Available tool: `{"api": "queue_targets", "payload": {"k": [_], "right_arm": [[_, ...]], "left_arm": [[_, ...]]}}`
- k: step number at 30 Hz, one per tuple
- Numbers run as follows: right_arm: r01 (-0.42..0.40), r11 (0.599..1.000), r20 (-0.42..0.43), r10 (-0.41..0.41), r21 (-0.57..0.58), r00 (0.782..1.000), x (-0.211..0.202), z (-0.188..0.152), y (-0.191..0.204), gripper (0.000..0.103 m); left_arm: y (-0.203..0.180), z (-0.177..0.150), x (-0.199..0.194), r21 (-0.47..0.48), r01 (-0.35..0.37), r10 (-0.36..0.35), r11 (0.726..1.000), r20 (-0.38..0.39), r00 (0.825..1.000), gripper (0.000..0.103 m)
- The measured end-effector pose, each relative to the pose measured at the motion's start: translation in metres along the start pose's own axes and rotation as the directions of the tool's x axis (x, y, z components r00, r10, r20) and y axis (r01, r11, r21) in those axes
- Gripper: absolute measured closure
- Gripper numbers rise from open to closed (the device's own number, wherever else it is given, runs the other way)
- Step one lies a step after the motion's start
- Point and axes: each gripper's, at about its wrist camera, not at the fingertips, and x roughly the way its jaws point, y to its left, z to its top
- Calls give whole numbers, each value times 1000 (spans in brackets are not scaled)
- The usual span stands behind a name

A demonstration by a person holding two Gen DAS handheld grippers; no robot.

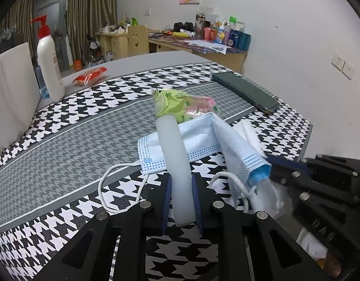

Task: Organize soft objects
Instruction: 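Close the right tool on the folded white tissue and lift it, then lift the foam tube with the left tool while the right tool carries the tissue toward the box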

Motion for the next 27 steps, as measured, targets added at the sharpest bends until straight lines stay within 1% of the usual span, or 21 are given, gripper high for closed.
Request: {"api": "queue_targets", "payload": {"k": [11,20,27], "right_arm": [[11,998,84,-15,57,996,-31,8,-13,97],[0,999,163,-8,51,987,-56,16,-8,97],[-12,999,198,3,44,980,-67,18,-3,97]], "left_arm": [[8,-1,-28,-5,0,0,1000,52,999,84],[8,-2,-56,12,-1,-1,1000,104,995,84],[8,-4,-74,17,2,-4,1000,131,991,84]]}}
